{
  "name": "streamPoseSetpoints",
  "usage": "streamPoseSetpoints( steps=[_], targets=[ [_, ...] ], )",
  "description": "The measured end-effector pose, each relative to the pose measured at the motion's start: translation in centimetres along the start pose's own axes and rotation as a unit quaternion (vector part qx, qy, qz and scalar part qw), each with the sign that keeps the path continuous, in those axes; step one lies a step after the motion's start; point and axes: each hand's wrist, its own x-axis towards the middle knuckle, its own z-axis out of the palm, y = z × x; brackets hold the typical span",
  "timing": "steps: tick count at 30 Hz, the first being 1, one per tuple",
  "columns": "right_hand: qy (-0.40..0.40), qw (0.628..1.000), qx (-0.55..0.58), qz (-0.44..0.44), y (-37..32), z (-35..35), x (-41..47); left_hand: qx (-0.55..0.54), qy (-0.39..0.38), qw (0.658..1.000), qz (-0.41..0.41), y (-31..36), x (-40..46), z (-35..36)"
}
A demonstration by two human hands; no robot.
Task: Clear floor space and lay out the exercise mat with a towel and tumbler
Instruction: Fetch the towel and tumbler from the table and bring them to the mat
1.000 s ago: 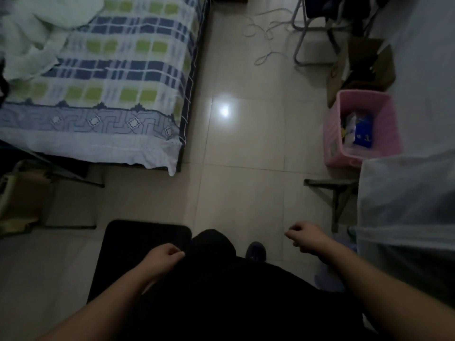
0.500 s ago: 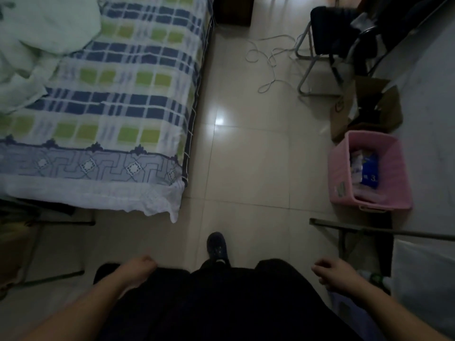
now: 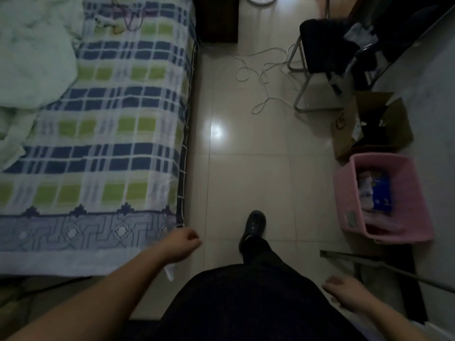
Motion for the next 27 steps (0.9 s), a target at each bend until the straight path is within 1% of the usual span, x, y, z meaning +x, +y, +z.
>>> streamPoseSetpoints(
  steps=[1, 4, 6, 8, 11, 13, 16, 18, 20, 24, 27],
  targets=[
    [-0.008, 1.000, 0.004, -0.007, -1.3, -1.6, 1.4, 0.005, -0.009, 1.000, -0.004, 1.4, 0.9, -0.6],
    [-0.053, 0.995, -0.074, -0.032, -5.4, -7.3, 5.2, 0.008, -0.033, 0.999, -0.018, 4.9, 3.3, -3.6],
    [-0.071, 0.994, -0.072, -0.037, -8.6, -11.9, 7.8, -0.019, -0.024, 0.999, -0.024, 6.7, 5.2, -6.3],
    [-0.037, 0.998, -0.029, -0.039, -12.2, -17.0, 10.3, -0.065, 0.017, 0.997, -0.029, 8.1, 7.1, -9.1],
    [0.051, 0.996, 0.013, -0.069, -18.2, -23.1, 13.0, -0.093, 0.055, 0.993, -0.052, 9.0, 9.1, -12.9],
    [0.062, 0.993, 0.053, -0.085, -22.9, -26.0, 14.3, -0.080, 0.059, 0.992, -0.072, 9.0, 10.4, -15.0],
    [0.032, 0.987, 0.108, -0.112, -29.5, -28.7, 16.2, -0.086, 0.058, 0.989, -0.102, 8.5, 13.0, -18.2],
    [0.009, 0.986, 0.119, -0.113, -33.1, -29.5, 17.6, -0.080, 0.035, 0.989, -0.118, 7.9, 15.0, -20.1],
    [-0.002, 0.988, 0.111, -0.104, -36.0, -30.0, 19.0, -0.073, 0.017, 0.989, -0.130, 7.2, 17.3, -22.5],
    [-0.026, 0.996, 0.066, -0.055, -40.0, -31.7, 20.8, -0.109, -0.008, 0.981, -0.162, 6.3, 22.0, -30.1],
    [-0.005, 0.998, 0.046, -0.045, -42.5, -34.3, 22.1, -0.087, 0.001, 0.985, -0.149, 6.7, 25.7, -37.2]
  ],
)
